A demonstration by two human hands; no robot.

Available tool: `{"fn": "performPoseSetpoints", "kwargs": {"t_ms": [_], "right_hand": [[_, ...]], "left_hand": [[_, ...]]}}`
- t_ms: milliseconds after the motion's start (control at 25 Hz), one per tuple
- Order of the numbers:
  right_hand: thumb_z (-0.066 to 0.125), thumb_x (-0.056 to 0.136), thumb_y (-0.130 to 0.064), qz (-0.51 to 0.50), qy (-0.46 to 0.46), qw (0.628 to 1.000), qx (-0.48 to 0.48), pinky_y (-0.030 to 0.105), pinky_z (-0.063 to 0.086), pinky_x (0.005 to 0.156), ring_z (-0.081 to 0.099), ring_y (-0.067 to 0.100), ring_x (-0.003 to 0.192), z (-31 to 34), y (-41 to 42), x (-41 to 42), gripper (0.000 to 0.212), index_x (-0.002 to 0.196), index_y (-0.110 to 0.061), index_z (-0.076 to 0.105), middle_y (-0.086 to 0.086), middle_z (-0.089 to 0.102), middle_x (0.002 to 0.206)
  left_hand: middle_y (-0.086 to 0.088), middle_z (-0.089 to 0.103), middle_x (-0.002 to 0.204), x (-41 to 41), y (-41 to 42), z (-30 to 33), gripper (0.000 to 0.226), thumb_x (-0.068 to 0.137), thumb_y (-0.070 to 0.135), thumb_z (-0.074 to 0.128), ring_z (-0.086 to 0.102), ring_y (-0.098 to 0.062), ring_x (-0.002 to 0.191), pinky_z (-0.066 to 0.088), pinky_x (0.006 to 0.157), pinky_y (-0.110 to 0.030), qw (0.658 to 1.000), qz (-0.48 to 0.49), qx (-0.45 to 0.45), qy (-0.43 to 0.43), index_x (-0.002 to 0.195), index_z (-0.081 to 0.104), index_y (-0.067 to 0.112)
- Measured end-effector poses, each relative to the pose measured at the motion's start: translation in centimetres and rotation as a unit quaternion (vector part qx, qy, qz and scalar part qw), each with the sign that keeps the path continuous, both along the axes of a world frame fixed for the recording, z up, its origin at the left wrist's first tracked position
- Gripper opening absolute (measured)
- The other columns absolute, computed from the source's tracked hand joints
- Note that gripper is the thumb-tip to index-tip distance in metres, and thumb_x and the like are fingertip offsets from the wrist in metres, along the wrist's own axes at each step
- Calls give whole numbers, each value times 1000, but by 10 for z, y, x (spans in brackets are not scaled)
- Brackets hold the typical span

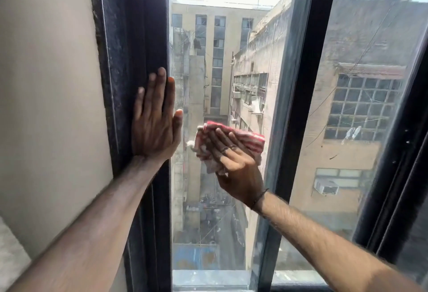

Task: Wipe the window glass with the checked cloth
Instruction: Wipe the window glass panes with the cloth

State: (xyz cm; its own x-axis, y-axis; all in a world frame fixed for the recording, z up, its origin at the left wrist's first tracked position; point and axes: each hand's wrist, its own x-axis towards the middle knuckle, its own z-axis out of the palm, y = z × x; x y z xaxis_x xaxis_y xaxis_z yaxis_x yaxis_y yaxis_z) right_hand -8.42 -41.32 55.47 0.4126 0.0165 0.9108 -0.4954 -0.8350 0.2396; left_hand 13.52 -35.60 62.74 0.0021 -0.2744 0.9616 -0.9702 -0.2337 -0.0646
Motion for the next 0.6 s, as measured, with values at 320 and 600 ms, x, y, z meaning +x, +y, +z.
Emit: {"fn": "performPoseSetpoints", "kwargs": {"t_ms": [320,600], "right_hand": [[75,94,-6,-38,-11,999,19,60,49,118,57,36,143,22,0,-33,46,139,-1,68,18,65,147],[67,90,2,21,201,979,-10,52,58,110,66,30,135,-67,16,-27,37,126,-1,77,15,73,137]], "left_hand": [[-16,15,180,-1,6,1,78,107,50,7,12,-30,169,-11,136,-37,1000,-2,-5,-14,171,16,7],[-18,14,180,5,4,0,77,107,49,12,12,-33,169,-8,136,-41,1000,-1,6,-29,171,13,7]]}}
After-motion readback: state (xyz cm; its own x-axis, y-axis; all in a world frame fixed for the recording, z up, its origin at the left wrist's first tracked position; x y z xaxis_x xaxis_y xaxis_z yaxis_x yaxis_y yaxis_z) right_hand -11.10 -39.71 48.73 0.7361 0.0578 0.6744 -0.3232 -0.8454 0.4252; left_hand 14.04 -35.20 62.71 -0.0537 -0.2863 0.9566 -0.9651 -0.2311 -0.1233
